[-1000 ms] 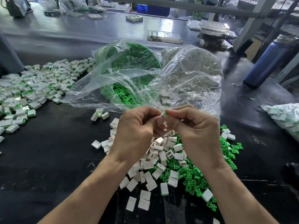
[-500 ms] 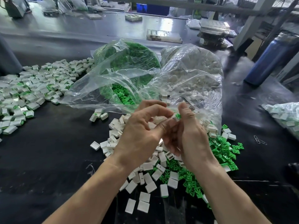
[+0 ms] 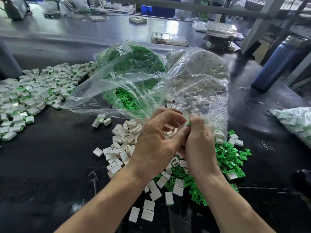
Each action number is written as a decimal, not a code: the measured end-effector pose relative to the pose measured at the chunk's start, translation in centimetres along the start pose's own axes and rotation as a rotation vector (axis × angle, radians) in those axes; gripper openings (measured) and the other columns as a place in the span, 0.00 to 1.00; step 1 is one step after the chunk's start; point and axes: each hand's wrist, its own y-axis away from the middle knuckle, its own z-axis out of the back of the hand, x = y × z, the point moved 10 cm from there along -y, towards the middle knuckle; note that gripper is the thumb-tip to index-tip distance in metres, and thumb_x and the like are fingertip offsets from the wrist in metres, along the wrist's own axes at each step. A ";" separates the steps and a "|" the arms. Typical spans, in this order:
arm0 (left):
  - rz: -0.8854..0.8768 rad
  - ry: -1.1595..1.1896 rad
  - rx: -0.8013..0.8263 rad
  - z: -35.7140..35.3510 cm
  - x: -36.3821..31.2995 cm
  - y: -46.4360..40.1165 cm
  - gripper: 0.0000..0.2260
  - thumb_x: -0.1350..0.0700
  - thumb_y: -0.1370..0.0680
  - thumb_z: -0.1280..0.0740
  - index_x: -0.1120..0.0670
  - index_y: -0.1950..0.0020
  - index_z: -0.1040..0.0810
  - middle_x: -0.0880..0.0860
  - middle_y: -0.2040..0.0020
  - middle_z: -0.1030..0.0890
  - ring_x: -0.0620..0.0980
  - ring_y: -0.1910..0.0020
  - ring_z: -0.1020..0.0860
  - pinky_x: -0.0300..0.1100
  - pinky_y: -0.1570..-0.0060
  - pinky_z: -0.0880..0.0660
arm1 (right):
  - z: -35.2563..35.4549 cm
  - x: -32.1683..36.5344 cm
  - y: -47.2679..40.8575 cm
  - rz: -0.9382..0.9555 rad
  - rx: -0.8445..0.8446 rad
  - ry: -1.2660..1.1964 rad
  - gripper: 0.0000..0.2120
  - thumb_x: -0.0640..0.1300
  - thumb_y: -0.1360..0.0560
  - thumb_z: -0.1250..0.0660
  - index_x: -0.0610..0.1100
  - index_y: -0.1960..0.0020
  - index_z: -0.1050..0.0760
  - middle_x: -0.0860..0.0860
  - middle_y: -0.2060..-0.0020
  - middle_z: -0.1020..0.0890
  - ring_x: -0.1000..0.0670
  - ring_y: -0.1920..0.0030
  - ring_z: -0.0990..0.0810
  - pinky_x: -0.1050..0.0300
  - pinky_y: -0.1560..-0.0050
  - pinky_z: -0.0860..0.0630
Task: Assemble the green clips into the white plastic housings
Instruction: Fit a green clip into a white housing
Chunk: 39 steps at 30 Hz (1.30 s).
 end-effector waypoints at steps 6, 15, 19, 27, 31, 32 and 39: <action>-0.010 0.075 -0.005 -0.4 -0.1 0.2 0.03 0.59 0.21 0.26 0.55 0.48 0.16 0.47 0.52 0.14 0.47 0.51 0.15 0.43 0.51 0.17 | 0.2 0.5 -0.1 0.067 -0.010 0.037 0.25 0.55 0.17 0.49 0.59 0.57 0.13 0.50 0.59 0.12 0.49 0.55 0.12 0.46 0.53 0.15; -0.011 0.160 -0.023 -0.3 0.1 0.4 0.03 0.62 0.21 0.27 0.58 0.48 0.16 0.49 0.52 0.13 0.47 0.51 0.14 0.42 0.52 0.16 | 0.8 0.1 -0.4 0.075 -0.060 0.092 0.24 0.56 0.19 0.49 0.56 0.55 0.14 0.48 0.58 0.12 0.46 0.54 0.12 0.39 0.47 0.16; 0.013 0.181 -0.027 -0.4 0.4 0.5 0.04 0.61 0.21 0.27 0.57 0.47 0.16 0.49 0.51 0.13 0.48 0.51 0.14 0.43 0.54 0.16 | 0.4 0.0 -0.4 0.077 -0.032 0.062 0.25 0.57 0.17 0.49 0.54 0.54 0.13 0.45 0.58 0.12 0.44 0.53 0.12 0.38 0.47 0.16; 0.094 0.165 -0.091 1.5 1.6 -0.1 0.05 0.57 0.22 0.26 0.54 0.47 0.17 0.49 0.53 0.14 0.45 0.54 0.15 0.37 0.54 0.19 | 1.2 0.4 -0.9 0.099 0.046 0.182 0.31 0.62 0.14 0.46 0.45 0.65 0.21 0.55 0.75 0.28 0.56 0.74 0.31 0.65 0.75 0.34; 0.179 -0.113 -0.108 5.0 3.1 -1.0 0.04 0.56 0.22 0.27 0.48 0.48 0.18 0.45 0.53 0.16 0.39 0.55 0.18 0.31 0.58 0.21 | 2.5 1.3 -1.6 0.172 0.044 0.428 0.25 0.57 0.15 0.39 0.43 0.64 0.22 0.54 0.75 0.25 0.58 0.73 0.29 0.65 0.72 0.33; 0.225 -0.174 -0.112 6.3 3.9 -1.2 0.05 0.56 0.22 0.27 0.47 0.48 0.18 0.45 0.53 0.16 0.38 0.54 0.18 0.30 0.58 0.21 | 2.8 1.3 -1.8 0.165 0.042 0.499 0.24 0.56 0.16 0.38 0.43 0.64 0.21 0.52 0.74 0.24 0.59 0.73 0.28 0.65 0.73 0.32; 0.502 -0.650 -0.332 17.0 8.1 -1.2 0.07 0.53 0.23 0.23 0.45 0.57 0.19 0.44 0.60 0.17 0.45 0.61 0.19 0.42 0.64 0.24 | 5.2 0.4 -2.9 0.044 -0.008 0.743 0.24 0.60 0.18 0.35 0.45 0.65 0.20 0.59 0.71 0.19 0.63 0.72 0.24 0.62 0.72 0.30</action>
